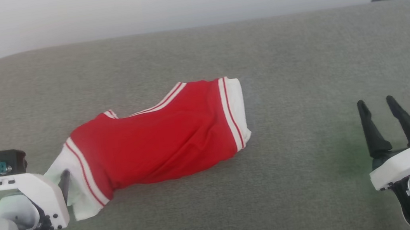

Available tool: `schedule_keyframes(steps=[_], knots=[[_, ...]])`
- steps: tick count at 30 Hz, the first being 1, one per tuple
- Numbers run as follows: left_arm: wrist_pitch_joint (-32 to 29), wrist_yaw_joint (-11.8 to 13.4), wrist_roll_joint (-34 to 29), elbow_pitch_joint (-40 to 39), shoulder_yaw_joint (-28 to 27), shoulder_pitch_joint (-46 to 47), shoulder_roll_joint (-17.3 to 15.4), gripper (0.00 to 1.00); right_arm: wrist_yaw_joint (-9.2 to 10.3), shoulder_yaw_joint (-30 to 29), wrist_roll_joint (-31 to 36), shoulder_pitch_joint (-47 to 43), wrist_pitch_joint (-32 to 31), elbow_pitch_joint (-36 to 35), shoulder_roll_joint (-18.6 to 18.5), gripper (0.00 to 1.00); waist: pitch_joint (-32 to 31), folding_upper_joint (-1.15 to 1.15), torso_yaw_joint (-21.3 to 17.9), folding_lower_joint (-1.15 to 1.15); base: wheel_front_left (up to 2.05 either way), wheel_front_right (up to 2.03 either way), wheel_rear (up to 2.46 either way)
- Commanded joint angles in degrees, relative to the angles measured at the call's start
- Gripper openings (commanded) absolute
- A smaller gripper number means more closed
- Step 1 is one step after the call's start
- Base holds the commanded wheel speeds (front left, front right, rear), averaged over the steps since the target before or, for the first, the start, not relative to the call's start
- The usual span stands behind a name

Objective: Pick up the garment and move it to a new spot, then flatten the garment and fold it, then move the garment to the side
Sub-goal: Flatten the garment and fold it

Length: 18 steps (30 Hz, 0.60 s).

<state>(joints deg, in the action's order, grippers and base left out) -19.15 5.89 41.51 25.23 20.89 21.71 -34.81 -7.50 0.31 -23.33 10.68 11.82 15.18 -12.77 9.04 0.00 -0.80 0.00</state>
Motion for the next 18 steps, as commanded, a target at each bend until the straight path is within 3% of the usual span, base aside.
schedule_keyframes(steps=[1,7,10,18], knots=[[2.9,0.3,-0.9,-1.8,-0.5,-0.7,0.1,1.0,0.02,0.8,-0.9,-0.1,-0.7,-0.2,-0.5,1.0,-1.1,0.0,1.4,0.0,0.0,0.0,0.0],[12.5,2.3,-3.2,-7.1,-2.1,-3.9,0.4,1.0,0.02,3.3,-2.5,1.1,-3.1,-0.2,-1.5,1.0,-2.6,0.0,4.1,0.0,0.0,0.0,0.0],[20.3,4.4,-4.4,-11.7,-3.7,-7.4,1.7,1.0,0.02,5.4,-3.8,2.4,-6.0,1.0,-2.5,1.0,-3.6,0.0,6.9,0.0,0.0,0.0,0.0],[30.6,7.1,-5.3,-17.9,-4.8,-14.2,5.1,1.0,0.02,9.3,-5.3,6.8,-12.8,5.1,-4.9,1.0,-4.6,0.0,12.8,0.0,0.0,0.0,0.0]])
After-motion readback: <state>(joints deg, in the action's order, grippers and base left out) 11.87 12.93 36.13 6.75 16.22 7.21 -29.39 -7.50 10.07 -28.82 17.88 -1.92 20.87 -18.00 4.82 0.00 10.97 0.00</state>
